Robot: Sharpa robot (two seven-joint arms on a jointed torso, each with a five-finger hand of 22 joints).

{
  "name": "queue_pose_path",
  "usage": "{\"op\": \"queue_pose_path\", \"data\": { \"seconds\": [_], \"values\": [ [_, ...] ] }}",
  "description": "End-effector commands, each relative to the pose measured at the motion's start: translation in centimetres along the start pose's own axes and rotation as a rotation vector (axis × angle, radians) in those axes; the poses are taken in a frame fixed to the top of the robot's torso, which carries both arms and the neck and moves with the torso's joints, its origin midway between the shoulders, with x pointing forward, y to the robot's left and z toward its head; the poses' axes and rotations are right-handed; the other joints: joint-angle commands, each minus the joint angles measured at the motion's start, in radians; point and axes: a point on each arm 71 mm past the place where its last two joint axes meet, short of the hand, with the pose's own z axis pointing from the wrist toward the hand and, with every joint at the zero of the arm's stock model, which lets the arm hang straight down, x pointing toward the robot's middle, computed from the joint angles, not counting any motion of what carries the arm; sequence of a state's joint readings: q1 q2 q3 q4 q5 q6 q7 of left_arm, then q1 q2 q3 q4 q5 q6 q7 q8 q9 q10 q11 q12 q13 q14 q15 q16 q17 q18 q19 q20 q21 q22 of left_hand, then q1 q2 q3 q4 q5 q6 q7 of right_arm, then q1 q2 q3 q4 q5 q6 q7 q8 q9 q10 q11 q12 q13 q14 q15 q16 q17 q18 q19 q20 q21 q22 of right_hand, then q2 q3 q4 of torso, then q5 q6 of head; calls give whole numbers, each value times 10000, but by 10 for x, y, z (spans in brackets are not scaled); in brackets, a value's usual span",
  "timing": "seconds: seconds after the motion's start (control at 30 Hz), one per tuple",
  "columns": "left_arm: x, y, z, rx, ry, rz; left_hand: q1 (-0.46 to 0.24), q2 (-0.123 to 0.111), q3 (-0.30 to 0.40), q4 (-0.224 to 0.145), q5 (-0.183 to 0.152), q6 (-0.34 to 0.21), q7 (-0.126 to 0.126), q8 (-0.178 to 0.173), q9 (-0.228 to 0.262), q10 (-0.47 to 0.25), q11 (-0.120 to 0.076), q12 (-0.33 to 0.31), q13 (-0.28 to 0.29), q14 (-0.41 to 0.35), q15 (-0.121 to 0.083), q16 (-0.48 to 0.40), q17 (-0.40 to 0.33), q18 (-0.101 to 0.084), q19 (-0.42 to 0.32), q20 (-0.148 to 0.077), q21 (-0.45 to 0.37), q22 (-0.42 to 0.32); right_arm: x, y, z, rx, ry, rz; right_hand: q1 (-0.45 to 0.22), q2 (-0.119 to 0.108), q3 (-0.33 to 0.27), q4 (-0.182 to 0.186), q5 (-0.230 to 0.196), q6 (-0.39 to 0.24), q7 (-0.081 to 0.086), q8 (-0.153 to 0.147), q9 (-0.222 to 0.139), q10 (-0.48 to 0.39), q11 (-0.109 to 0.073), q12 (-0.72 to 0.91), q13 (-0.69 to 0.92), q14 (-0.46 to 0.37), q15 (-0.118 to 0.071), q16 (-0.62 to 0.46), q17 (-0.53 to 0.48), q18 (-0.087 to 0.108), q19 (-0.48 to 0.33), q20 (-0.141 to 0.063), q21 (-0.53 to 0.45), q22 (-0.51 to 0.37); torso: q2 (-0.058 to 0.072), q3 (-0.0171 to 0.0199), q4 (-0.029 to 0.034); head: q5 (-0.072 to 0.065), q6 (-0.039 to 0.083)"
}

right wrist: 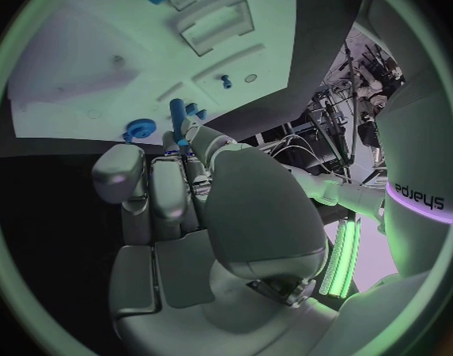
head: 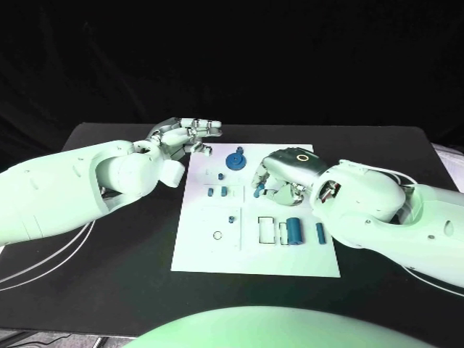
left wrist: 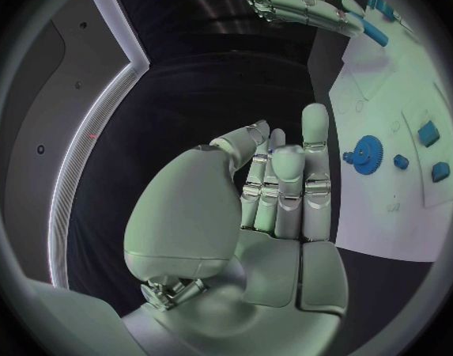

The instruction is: Assemble the parts on the task board

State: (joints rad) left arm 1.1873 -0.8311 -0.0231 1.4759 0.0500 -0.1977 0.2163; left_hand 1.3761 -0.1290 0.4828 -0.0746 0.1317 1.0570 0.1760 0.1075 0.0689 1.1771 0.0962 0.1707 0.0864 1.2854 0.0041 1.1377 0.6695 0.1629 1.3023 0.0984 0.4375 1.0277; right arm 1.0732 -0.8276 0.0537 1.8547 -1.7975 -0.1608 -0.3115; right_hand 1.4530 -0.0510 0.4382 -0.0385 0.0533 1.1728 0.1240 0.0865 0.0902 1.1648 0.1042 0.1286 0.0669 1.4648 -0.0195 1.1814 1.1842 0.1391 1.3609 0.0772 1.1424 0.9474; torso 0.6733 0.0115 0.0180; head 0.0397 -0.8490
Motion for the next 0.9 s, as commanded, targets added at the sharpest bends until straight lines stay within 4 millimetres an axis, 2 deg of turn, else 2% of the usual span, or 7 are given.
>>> {"op": "queue_pose_path", "data": {
  "seconds": [0.03,0.23,0.33,0.43,0.57,0.7,0.9],
  "values": [
    [5,0,3,57,258,-29,-53,64,-18,-29,67,-82,-9,5,-11,-60,-6,66,14,-53,16,-26,-7,166,-41,3,-37,-11,4,18,2,-565,9,96,-11,-27,96,8,55,43,13,-16,-1,532,-449,-24,6,457,-56,36,-7,-192,68,6,32,3,12,-7,39,87,-3],
    [9,1,6,56,347,-47,-54,68,-18,-29,68,-83,-9,7,-11,-62,-6,69,14,-55,16,-26,-10,166,-41,4,-38,-11,18,47,10,-1419,171,391,-16,-32,117,-5,60,38,20,-25,-2,531,-443,-42,5,451,-54,20,-25,-188,60,6,21,-16,10,-25,30,295,-86],
    [10,1,7,53,367,-51,-54,68,-18,-29,68,-83,-9,7,-11,-62,-6,69,14,-55,16,-26,-10,166,-41,4,-38,-11,26,56,12,-1666,320,633,-18,-32,126,-9,62,36,24,-29,-3,531,-441,-48,5,450,-54,21,-24,-188,59,6,22,-16,8,-31,59,351,-128],
    [10,1,7,53,369,-51,-54,68,-18,-29,68,-83,-9,7,-11,-62,-6,69,14,-55,16,-26,-10,166,-41,4,-38,-11,36,64,14,-1855,471,839,-28,-34,164,-29,76,26,39,-44,-4,530,-431,-77,4,446,-54,22,-26,-185,52,5,18,-25,16,-17,54,411,-147],
    [10,1,7,51,375,-52,-54,72,-18,-29,69,-83,-9,9,-10,-63,-7,74,15,-56,17,-25,-10,166,-42,4,-39,-12,48,69,14,-1955,642,1087,-31,-34,185,-40,84,20,46,-53,-6,531,-427,-92,4,442,-53,15,-34,-182,47,5,12,-36,19,-13,63,448,-183],
    [10,1,7,48,383,-54,-54,75,-18,-30,70,-83,-10,11,-9,-64,-7,78,15,-56,17,-24,-9,166,-43,5,-40,-13,59,69,17,-1931,777,1234,-33,-33,218,-59,100,11,56,-65,-7,529,-420,-114,3,439,-50,17,-34,-179,41,4,9,-44,21,4,29,516,-204],
    [11,1,6,38,400,-58,-54,75,-18,-30,70,-83,-10,11,-9,-64,-7,78,15,-56,17,-24,-9,166,-43,5,-40,-13,68,65,21,-1768,958,1265,-36,-34,233,-68,105,7,61,-71,-8,526,-416,-126,3,436,-48,15,-37,-176,33,4,-2,-61,18,-2,38,499,-226]
  ]
}}
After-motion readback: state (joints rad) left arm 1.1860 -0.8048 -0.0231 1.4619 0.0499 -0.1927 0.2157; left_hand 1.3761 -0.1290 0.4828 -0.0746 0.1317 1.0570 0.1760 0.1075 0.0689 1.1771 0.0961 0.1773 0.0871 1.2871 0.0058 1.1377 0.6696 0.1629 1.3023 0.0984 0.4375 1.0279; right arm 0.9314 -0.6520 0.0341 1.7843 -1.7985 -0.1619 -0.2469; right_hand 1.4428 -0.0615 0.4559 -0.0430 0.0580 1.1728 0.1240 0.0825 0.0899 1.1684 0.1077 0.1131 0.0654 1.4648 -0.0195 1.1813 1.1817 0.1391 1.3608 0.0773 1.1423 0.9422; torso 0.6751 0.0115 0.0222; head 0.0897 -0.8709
